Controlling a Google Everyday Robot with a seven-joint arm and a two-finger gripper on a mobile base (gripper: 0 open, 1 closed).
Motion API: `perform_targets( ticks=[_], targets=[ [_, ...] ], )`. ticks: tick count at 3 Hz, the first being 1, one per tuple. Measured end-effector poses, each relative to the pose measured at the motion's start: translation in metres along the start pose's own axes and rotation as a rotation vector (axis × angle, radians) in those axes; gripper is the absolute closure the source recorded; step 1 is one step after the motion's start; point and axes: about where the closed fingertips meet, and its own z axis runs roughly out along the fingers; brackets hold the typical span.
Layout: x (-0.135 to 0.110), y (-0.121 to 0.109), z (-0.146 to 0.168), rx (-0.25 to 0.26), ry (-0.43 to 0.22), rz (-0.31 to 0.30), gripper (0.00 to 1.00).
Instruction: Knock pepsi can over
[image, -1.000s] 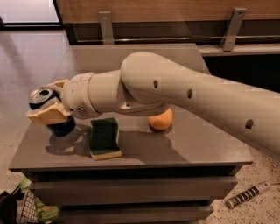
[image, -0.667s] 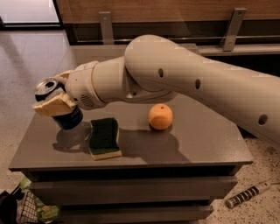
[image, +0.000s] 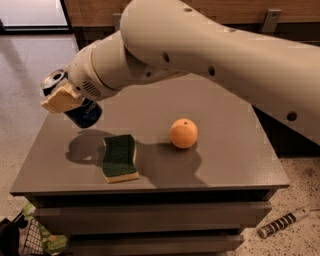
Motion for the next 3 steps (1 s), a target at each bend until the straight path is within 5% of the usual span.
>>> perform_targets(
  ticks=[3],
  targets=[
    [0.008,-0.022,0.038,0.032,0.243,0.009,1.00]
  ],
)
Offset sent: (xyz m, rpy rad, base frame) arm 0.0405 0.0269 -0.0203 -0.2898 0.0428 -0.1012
